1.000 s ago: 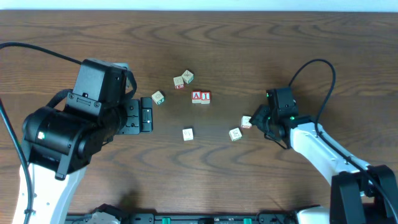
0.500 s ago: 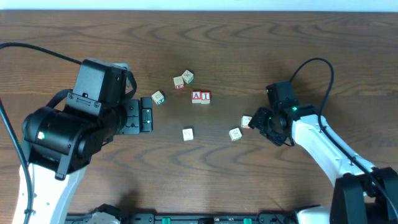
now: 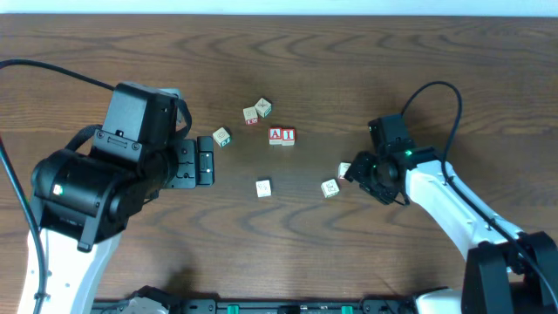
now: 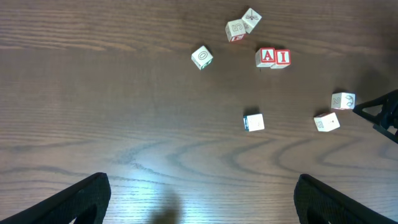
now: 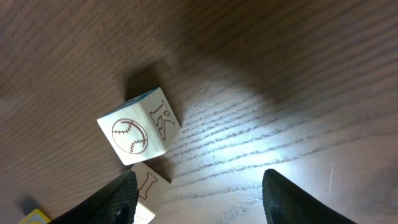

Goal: Spell out Ai2

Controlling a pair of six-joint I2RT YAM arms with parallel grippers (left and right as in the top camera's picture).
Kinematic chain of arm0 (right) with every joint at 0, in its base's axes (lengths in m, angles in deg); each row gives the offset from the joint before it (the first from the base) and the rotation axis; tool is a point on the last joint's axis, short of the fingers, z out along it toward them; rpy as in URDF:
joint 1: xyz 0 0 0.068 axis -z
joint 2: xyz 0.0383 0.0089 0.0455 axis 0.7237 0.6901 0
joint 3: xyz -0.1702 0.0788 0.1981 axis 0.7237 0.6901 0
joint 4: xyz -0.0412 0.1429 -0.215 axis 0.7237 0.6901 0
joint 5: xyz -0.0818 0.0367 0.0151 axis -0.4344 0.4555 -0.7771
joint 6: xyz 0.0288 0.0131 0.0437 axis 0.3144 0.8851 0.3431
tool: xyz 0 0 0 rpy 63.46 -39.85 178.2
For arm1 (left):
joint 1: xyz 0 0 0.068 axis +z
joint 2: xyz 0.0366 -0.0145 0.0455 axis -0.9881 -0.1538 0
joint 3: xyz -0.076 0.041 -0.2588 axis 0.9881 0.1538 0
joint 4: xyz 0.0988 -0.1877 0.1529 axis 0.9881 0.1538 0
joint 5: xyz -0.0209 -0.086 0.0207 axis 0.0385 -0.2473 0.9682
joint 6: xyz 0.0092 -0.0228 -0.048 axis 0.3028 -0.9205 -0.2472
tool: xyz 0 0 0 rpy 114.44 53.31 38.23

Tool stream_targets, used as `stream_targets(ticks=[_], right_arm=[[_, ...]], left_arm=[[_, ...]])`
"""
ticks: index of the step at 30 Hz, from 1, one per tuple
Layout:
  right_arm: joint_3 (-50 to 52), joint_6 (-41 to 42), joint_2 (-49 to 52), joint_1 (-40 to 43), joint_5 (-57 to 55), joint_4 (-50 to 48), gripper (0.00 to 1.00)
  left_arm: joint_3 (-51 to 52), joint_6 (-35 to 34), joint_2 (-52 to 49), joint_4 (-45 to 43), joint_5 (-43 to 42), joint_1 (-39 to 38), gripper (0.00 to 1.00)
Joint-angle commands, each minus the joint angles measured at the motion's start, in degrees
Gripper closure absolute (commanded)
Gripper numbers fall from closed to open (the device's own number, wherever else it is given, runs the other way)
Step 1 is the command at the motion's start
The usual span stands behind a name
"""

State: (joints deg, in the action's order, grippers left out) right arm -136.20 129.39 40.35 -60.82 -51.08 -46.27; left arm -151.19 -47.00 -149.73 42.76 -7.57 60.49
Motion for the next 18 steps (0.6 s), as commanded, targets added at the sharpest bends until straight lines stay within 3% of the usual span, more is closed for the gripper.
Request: stream_targets(ticks=[1, 14, 18], right_arm=[[-0.39, 0.61, 2.10, -1.33, -1.31, -0.72, 0.36], [-0.37, 0.48, 6.95, -1.75, -3.52, -1.53, 0.36], [-0.46, -0.26, 6.10, -1.60, 1.27, -3.65, 0.36]], left_arm=[[0.37, -0.09, -0.48, 0.17, 0.39, 0.02, 0.05], [1.27, -0.07, -0.55, 0.17, 0.42, 0.02, 0.04], [1.27, -0.04, -0.55, 0.17, 0.44, 0.02, 0.05]])
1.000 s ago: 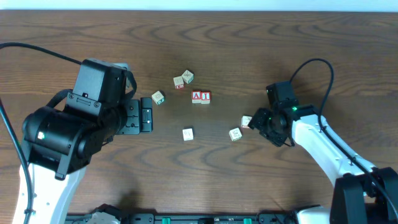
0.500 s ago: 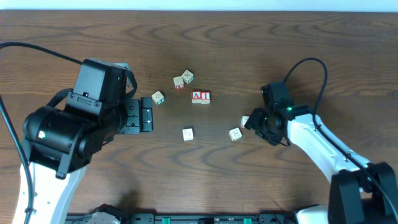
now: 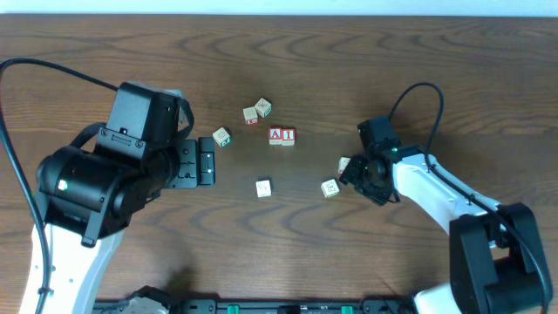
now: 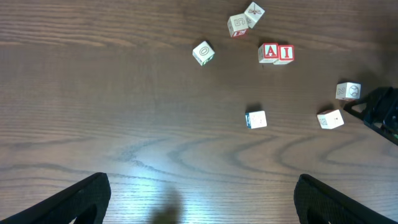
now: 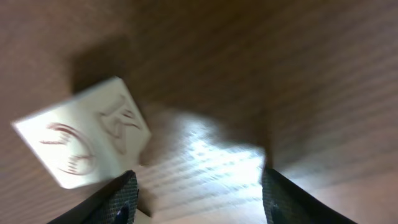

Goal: Spell out Ai2

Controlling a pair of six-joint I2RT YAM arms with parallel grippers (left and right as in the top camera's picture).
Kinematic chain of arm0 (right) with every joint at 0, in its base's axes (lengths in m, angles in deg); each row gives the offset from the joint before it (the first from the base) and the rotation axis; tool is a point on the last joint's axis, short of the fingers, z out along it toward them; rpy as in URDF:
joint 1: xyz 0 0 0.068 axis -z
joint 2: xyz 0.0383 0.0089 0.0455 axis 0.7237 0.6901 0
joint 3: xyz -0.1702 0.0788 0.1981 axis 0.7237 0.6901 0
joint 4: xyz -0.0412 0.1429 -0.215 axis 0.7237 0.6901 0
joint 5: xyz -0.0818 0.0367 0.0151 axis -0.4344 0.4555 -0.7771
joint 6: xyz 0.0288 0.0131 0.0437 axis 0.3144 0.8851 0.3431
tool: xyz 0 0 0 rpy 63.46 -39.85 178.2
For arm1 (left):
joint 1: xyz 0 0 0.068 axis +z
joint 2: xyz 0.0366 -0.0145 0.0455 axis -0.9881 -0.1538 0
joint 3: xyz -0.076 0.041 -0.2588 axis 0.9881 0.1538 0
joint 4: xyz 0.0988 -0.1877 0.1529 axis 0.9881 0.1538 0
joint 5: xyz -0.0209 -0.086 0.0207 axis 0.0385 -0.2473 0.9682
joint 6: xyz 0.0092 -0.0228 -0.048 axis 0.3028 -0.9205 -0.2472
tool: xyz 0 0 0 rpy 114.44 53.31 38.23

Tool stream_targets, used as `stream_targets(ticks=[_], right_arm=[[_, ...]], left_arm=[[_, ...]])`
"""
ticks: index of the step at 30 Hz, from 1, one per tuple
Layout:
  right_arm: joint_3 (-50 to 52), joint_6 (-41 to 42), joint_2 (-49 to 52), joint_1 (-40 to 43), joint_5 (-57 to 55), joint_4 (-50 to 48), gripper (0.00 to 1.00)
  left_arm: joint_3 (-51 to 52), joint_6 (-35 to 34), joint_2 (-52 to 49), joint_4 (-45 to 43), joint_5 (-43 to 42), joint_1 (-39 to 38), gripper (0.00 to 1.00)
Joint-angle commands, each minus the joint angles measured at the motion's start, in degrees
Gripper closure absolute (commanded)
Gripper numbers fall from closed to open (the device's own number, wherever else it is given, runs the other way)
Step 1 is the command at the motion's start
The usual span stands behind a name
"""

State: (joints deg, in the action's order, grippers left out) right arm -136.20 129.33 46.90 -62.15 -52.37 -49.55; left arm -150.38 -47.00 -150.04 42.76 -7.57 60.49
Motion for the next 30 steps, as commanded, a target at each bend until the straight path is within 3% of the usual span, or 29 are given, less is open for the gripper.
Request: stream_targets(ticks=[1, 10, 20, 30], right_arm=[[-0.63, -0.20, -0.63, -0.26, 2.97, -0.37, 0.36], [-2.71, -1.88, -3.06, -0.24, 3.37, 0.24, 0.37], [-7.52, -3.65, -3.39, 0.00, -2.36, 8.98, 0.36], [-5.70, -4.11, -3.37, -0.04, -5.03, 7.65, 0.35]], left_arm=[[0.46, -0.04, -0.24, 0.17, 0.44, 0.02, 0.05], [0.46, -0.04, -0.24, 0.15, 0.44, 0.02, 0.04], [0.46, -0.07, -0.24, 0.02, 0.42, 0.02, 0.05], [0.46, -0.07, -0.24, -0.04, 0.42, 0.02, 0.04]])
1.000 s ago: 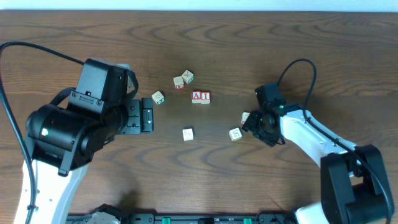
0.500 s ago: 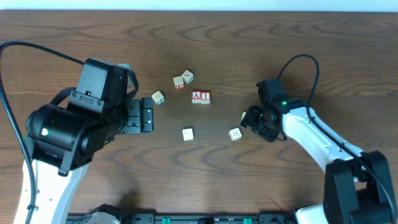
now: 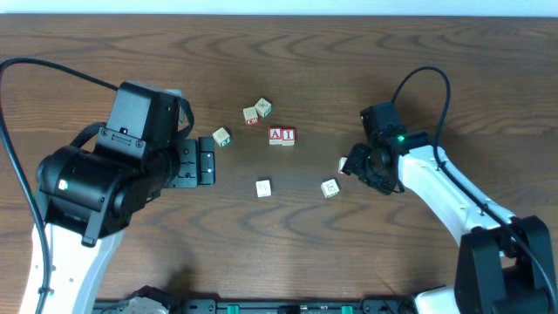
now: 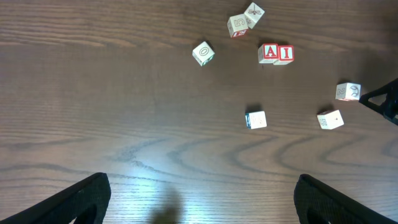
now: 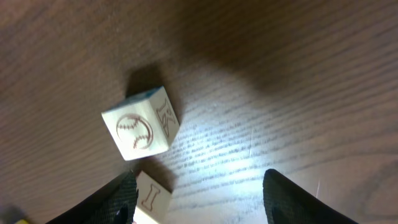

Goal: Spell out Ai2

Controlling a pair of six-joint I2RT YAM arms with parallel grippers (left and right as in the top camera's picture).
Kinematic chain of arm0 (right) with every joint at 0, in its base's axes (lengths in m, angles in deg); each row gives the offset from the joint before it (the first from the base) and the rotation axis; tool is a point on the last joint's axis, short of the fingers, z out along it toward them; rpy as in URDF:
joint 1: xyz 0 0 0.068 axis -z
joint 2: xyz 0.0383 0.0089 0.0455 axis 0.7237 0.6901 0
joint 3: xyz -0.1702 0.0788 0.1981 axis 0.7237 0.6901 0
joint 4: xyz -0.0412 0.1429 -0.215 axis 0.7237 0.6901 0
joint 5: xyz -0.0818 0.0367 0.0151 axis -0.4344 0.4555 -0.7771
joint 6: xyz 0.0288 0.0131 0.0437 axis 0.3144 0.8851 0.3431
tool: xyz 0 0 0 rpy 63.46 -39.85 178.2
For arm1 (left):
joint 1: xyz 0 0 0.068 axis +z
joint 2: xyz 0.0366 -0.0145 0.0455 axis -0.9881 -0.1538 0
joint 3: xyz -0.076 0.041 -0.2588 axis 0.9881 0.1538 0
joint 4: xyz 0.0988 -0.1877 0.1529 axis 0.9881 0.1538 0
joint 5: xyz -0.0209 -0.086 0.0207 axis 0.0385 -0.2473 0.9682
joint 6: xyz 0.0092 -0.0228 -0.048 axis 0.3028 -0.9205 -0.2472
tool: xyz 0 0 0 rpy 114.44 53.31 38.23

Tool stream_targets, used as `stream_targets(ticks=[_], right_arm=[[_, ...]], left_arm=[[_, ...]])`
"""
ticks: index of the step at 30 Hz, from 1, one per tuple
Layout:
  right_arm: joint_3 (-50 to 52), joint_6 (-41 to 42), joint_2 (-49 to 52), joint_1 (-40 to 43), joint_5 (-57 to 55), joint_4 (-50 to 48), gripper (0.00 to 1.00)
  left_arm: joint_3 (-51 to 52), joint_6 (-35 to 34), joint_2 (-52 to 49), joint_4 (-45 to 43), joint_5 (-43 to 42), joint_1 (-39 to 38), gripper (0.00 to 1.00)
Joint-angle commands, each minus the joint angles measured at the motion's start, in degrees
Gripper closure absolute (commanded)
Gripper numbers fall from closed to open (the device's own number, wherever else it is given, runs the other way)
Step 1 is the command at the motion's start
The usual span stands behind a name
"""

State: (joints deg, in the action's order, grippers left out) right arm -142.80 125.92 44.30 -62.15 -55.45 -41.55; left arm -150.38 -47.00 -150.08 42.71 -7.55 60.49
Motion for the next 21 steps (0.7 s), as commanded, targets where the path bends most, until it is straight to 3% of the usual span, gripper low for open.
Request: stream_targets(ticks=[1, 21], right_arm=[[1.07, -0.72, -0.76, -0.04, -2.27, -0.74, 0.35], [4.66, -0.63, 2.25, -0.79, -2.80, -6.91, 0.36]], left_arm=[[0.46, -0.07, -0.20, 0.00, 0.39, 0.02, 0.05], [0.46, -0.07, -0.20, 0.02, 0.39, 0.02, 0.05]])
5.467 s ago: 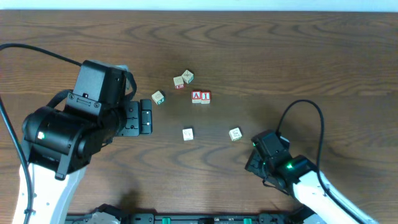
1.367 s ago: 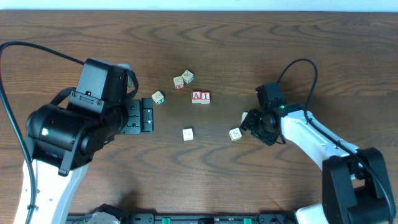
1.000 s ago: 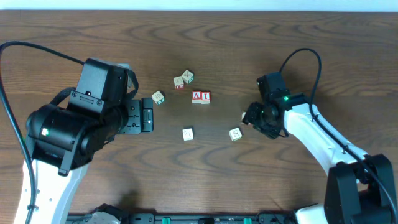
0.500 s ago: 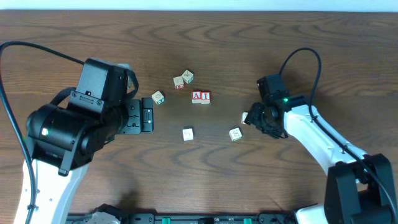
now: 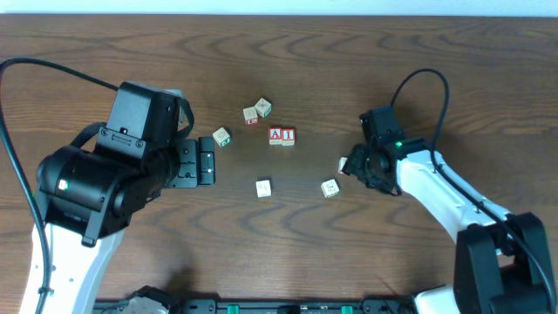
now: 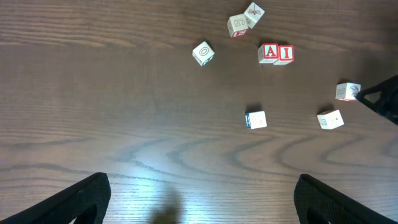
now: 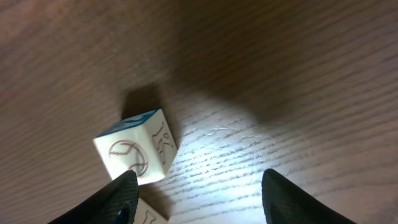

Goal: Spell out Ai2

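Red-faced A block (image 5: 275, 134) and I block (image 5: 288, 135) sit side by side mid-table, also seen as A block (image 6: 267, 53) and I block (image 6: 283, 53). My right gripper (image 5: 352, 167) is open and low over the wood, just right of a pale baseball-and-K block (image 5: 344, 165). In the right wrist view that baseball-and-K block (image 7: 134, 155) lies just beyond the left finger, outside the jaws of the right gripper (image 7: 199, 199). My left gripper (image 5: 207, 161) is open and holds nothing. No face showing a 2 can be read.
Loose pale blocks lie around: one with a bone picture (image 5: 330, 187) near the right gripper, one (image 5: 263, 187) in the middle, an O block (image 5: 221, 136) by the left gripper, and two touching blocks (image 5: 257, 111) behind the A and I.
The right gripper has shifted slightly. In its wrist view the baseball-and-K block now lies lower and closer to the left finger. The left arm and the other blocks are unchanged.
The right gripper stood open just right of the baseball-and-K block. Then it was much closer, with the block large and blurred in its view. Then it was farther off again, and now it is a little nearer. A and I stayed paired throughout.
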Controlling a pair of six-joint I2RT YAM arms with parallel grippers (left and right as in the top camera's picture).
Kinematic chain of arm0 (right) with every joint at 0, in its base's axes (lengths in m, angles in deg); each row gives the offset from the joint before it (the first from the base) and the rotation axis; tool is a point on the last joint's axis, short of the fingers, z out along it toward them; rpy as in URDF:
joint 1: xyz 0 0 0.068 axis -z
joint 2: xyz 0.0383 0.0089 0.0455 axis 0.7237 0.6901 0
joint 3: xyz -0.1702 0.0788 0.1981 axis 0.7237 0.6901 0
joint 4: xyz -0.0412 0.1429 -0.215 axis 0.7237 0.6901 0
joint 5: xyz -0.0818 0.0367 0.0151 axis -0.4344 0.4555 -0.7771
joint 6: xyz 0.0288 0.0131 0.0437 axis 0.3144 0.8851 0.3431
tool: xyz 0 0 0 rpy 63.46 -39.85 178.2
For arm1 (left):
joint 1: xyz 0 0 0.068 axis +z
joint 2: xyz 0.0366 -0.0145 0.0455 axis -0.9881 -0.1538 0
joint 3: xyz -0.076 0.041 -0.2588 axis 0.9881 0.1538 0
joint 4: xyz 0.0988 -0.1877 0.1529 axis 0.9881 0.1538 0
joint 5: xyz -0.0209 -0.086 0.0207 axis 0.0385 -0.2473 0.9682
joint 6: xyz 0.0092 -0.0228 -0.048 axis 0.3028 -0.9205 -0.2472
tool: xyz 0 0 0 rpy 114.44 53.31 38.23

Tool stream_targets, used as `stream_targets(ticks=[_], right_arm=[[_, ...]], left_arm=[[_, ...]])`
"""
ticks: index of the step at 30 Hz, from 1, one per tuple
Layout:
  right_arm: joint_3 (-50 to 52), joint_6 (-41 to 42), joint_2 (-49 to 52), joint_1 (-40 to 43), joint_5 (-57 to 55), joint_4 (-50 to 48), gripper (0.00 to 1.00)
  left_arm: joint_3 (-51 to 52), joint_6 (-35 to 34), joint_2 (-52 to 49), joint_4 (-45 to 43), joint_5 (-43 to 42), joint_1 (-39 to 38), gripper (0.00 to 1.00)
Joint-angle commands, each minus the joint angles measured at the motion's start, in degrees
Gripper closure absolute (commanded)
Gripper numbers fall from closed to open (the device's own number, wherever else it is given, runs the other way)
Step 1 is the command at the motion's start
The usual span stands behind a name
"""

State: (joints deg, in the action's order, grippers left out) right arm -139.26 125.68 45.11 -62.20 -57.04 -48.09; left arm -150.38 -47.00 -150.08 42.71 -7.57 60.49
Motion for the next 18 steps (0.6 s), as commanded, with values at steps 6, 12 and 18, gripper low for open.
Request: stream_targets(ticks=[6, 12, 18], right_arm=[[1.42, -0.42, 3.30, -0.76, -1.20, -0.98, 0.36], [1.42, -0.37, 3.78, -0.76, 1.27, -0.81, 0.37], [3.89, 2.62, 3.78, -0.76, 2.51, 1.14, 0.35]], left_arm=[[0.46, -0.07, -0.20, 0.02, 0.42, 0.02, 0.05], [0.46, -0.07, -0.20, 0.04, 0.42, 0.02, 0.05], [0.46, -0.07, -0.20, 0.07, 0.42, 0.02, 0.05]])
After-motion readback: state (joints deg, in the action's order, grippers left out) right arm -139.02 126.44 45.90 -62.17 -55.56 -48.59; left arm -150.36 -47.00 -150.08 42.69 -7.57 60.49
